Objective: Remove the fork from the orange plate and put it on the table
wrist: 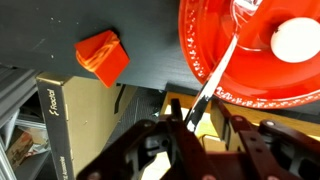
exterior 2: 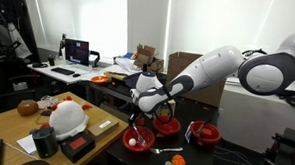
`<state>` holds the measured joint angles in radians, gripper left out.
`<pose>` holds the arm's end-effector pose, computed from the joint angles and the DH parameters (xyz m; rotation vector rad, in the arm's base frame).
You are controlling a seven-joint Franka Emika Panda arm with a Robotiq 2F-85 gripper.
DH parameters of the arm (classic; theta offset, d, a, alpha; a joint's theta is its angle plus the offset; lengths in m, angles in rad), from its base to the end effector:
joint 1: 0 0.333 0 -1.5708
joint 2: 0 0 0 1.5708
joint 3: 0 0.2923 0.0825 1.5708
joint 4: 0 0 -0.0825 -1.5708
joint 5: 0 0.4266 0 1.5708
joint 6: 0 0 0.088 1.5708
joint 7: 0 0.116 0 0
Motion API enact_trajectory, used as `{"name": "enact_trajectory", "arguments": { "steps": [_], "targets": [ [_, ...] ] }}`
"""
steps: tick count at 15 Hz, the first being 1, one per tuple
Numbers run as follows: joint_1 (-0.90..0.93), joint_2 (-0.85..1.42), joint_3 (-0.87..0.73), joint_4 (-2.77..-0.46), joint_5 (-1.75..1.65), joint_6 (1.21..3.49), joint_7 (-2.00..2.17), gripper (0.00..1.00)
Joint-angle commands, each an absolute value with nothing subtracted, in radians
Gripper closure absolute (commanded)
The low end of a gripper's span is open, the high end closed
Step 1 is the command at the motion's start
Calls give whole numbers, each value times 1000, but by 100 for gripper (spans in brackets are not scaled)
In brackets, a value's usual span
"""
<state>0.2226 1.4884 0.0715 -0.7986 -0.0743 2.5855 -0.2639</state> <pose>0.7657 0.2055 -0.0269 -2.9779 -0.8223 -0.4680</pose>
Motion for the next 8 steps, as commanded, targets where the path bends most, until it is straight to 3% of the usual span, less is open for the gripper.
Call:
{"name": "enact_trajectory", "arguments": {
  "steps": [1,2,8],
  "targets": [
    [235,1488,49,-796,-86,2600,-197,95],
    [235,1488,46,-791,-84,2587,-181,100],
    [233,1488,42,-759,-81,2547,-148,98]
  ]
}}
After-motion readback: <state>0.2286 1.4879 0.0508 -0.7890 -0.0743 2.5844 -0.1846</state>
